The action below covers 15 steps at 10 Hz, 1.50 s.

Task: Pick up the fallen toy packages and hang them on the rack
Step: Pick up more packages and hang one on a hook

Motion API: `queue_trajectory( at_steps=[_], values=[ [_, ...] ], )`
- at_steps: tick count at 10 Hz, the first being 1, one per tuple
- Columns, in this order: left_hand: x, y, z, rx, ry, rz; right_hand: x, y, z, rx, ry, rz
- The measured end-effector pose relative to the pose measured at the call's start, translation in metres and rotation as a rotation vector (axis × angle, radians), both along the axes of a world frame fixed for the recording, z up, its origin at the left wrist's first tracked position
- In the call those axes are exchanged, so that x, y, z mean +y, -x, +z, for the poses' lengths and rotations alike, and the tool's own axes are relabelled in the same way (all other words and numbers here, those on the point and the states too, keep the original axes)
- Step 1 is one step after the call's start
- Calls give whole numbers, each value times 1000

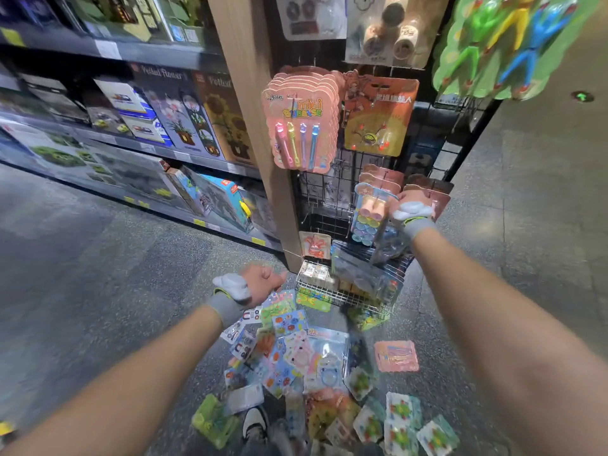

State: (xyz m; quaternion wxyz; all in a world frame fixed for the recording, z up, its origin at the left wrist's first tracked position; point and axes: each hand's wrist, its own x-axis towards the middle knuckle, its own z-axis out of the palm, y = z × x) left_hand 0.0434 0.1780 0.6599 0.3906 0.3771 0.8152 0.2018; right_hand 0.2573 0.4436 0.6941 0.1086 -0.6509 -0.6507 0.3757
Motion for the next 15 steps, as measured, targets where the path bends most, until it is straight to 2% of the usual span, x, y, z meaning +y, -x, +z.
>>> queue_trajectory(
  at_steps=[2,3,4,5,6,8,9,10,11,12,13,14,15],
  values=[
    [-29,5,-12,-96,35,-3,-44,3,-5,-250,-68,-29],
    [-41,7,-20,-85,38,-35,-70,6,-16,-308,20,12],
    [-59,21,-44,-131,50,-55,-121,19,-39,-402,31,108],
    [-79,39,-69,-183,60,-80,-169,37,-75,-476,128,109],
    [-83,50,-75,-170,93,-85,-200,47,-94,-292,204,21],
    [-106,47,-124,-156,238,-180,-277,31,-138,-433,396,21],
    [-118,29,-140,-182,295,-268,-307,9,-171,-352,385,8],
    [-127,11,-163,-232,362,-272,-322,-6,-189,-368,459,3],
    [-149,-14,-193,-255,458,-298,-335,-31,-234,-461,582,52],
    [-171,-34,-216,-216,473,-309,-354,-55,-258,-402,610,89],
    [-190,-61,-250,-189,492,-272,-364,-83,-300,-502,728,208],
    [-213,-95,-289,-143,511,-140,-380,-118,-343,-474,744,265],
    [-226,-120,-316,-97,538,-105,-389,-140,-365,-408,676,249]
  ],
)
